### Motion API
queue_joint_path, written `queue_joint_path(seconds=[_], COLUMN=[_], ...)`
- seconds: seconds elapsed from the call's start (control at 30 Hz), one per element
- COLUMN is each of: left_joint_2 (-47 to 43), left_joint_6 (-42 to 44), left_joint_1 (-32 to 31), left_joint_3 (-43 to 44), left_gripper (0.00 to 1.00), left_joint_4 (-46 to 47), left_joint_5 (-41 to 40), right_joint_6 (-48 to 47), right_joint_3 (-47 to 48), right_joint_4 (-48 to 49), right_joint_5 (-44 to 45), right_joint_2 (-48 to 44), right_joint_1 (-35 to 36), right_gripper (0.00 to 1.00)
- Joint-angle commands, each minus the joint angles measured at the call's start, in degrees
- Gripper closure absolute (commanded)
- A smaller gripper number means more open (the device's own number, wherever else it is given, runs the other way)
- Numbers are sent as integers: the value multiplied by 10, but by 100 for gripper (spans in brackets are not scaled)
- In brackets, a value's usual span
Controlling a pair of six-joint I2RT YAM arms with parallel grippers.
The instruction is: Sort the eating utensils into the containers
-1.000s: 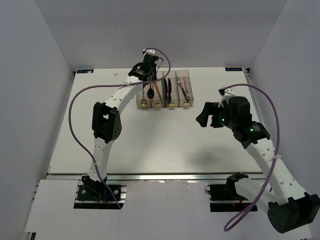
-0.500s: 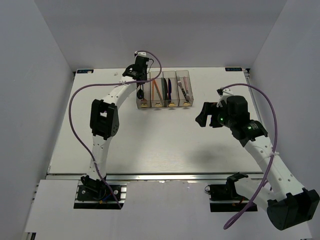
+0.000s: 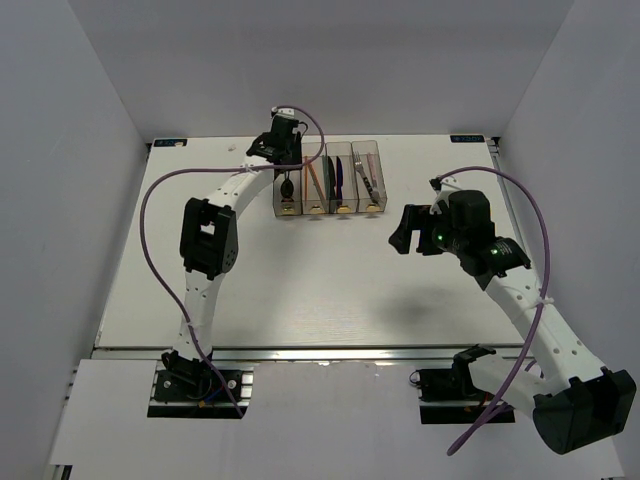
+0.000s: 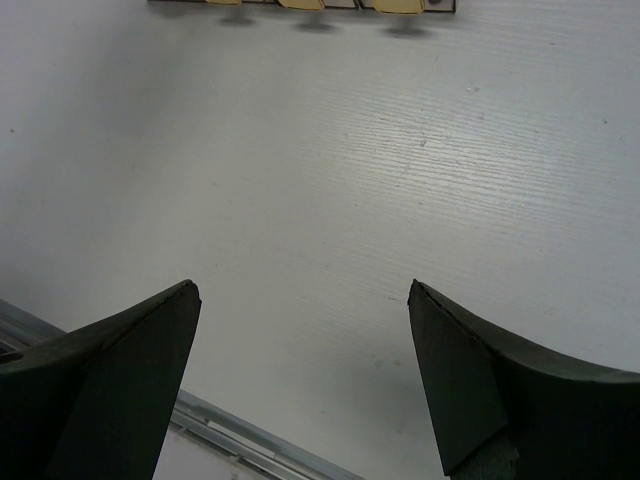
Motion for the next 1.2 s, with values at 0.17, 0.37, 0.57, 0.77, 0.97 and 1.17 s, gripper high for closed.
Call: queue_joint_path(seconds=[0.17,0.37,0.57,0.77,0.97,1.17], left_joint_2=[-125,-365,-434,-348,-196,-85], left_joint_6=[-44,-115,-104,-88,-34,2], left_joint_1=[0,0,-1,-1,-1,-1], left_joint_3=[-52,-302,-329,-285,-133,-21], left_gripper=[28,2,5,14,45,45], left_joint_4=[-32,26,35,75,41,31], left_joint_5=[-28,-62,-12,73,39,24], right_joint_6=[-4,1,12,12,3,-1], right_joint_3=[33,53,62,54,34,27], right_joint_4=[15,2,-15,-20,-17,-9], right_joint_5=[10,56,29,30,37,32], right_joint_2=[-10,-53,-61,-66,-70,-64], right_joint_1=[6,6,6,6,6,6], right_gripper=[11,11,11,11,11,11])
